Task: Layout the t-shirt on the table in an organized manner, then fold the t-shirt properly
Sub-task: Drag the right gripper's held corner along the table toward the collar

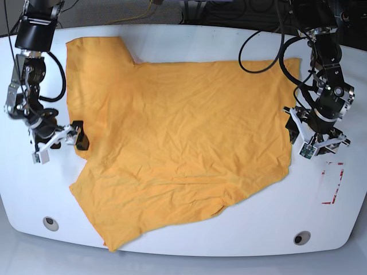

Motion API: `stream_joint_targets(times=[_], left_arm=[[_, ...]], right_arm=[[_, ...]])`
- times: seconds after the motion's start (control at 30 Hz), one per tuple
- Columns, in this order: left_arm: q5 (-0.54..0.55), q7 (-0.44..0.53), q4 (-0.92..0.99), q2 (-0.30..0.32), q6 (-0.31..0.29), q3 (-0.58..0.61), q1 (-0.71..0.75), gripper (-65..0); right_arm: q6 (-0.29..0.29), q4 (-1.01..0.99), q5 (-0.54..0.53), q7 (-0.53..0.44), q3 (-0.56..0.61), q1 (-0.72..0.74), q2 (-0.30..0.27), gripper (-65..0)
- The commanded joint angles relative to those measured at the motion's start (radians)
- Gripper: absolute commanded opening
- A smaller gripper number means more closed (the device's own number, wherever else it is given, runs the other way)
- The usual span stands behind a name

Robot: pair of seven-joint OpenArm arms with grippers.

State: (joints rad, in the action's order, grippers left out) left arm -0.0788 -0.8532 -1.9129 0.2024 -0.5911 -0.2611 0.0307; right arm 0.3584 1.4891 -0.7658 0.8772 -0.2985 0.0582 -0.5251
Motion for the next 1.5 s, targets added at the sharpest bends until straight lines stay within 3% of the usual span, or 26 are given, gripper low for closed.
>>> stream_joint_targets(times=[0.0, 0.53, 1.0, 1.13, 1.47], left_arm=[[-0.005, 0.015, -0.017, 0.013, 0.009, -0.007, 0.019, -25.8], [-0.002, 0.015, -0.017, 0.012, 0.004, -0.010, 0.131, -25.8], [-0.002, 0.015, -0.018, 0.015, 0.004, -0.013, 0.131, -25.8], [-0.002, 0.015, -0.018, 0.015, 0.004, -0.013, 0.131, -25.8], [-0.002, 0.015, -0.018, 0.015, 0.003, -0.013, 0.128, -25.8]], right_arm=[[0.004, 0.040, -0.010, -0.023, -0.046, -0.044, -0.007, -4.4], [0.008, 0.057, -0.008, -0.028, -0.178, -0.237, 0.016, -4.4], [0.143, -0.098, -0.007, -0.028, -0.186, -0.246, 0.036, -4.4], [0.158, -0.100, -0.007, -0.026, -0.181, -0.246, 0.043, -4.4], [0.153, -0.006, -0.008, -0.006, -0.176, -0.289, 0.139, -8.2]])
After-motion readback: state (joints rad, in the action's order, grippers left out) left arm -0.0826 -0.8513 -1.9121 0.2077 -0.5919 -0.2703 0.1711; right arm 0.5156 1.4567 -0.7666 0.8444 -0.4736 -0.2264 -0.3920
